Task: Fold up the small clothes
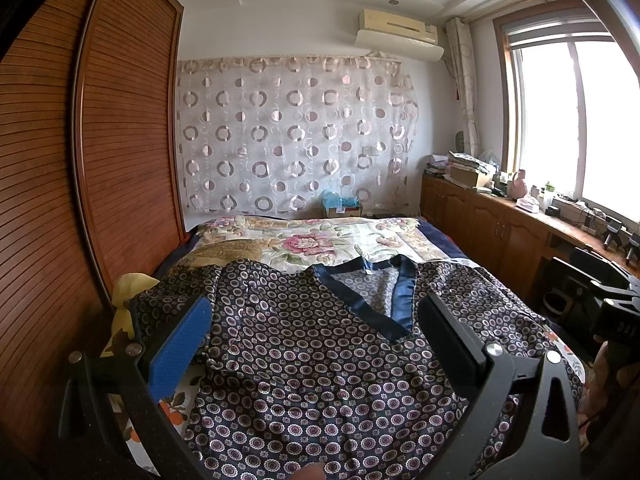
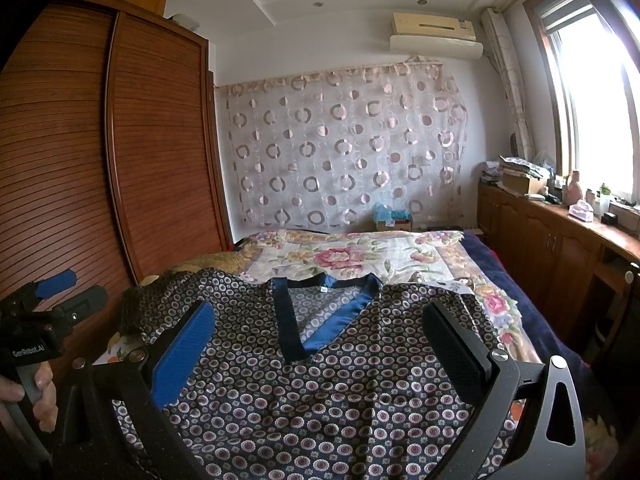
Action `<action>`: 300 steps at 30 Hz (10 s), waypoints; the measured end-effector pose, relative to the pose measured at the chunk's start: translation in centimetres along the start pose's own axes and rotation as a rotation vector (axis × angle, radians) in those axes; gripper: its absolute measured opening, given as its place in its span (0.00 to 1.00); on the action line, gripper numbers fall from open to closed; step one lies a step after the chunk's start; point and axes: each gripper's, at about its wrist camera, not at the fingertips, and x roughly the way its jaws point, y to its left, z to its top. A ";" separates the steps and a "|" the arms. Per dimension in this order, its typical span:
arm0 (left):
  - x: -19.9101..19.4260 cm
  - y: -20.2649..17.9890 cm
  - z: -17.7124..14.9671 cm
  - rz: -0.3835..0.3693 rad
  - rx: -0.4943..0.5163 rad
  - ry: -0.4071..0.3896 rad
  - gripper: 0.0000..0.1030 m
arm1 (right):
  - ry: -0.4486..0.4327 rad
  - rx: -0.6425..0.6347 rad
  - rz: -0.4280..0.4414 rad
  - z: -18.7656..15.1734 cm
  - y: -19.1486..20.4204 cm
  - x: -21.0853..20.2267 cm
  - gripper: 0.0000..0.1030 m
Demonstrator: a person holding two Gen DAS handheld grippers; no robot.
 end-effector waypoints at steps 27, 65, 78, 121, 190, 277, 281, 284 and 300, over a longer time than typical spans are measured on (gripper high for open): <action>-0.2 -0.1 -0.1 0.003 0.003 -0.002 1.00 | -0.002 0.002 0.003 0.1 0.0 0.1 1.00; 5.8 10.2 -4.5 0.092 -0.012 0.221 1.00 | 0.172 -0.087 0.150 -0.3 1.8 6.9 1.00; 12.2 18.8 -6.4 0.078 -0.078 0.367 0.82 | 0.300 -0.162 0.230 -0.8 3.0 9.5 1.00; 14.6 9.1 1.0 -0.191 0.124 0.344 0.02 | 0.305 -0.072 0.190 -2.1 -0.5 8.3 1.00; 6.9 16.1 -3.2 -0.095 -0.026 0.272 0.77 | 0.406 -0.198 0.289 1.5 10.7 31.4 0.10; 19.7 3.5 -8.4 -0.121 0.147 0.580 1.00 | 0.521 -0.185 -0.014 -4.8 -9.9 11.2 0.02; 18.1 4.1 -7.6 -0.124 0.112 0.500 1.00 | 0.480 -0.180 -0.026 -3.9 -9.3 10.2 0.02; 16.7 4.1 -6.7 -0.129 0.093 0.454 1.00 | 0.444 -0.155 -0.020 -2.8 -9.0 8.9 0.04; 11.5 -0.1 -3.5 -0.251 0.111 0.348 1.00 | 0.457 0.090 -0.206 -3.8 -18.4 9.0 0.60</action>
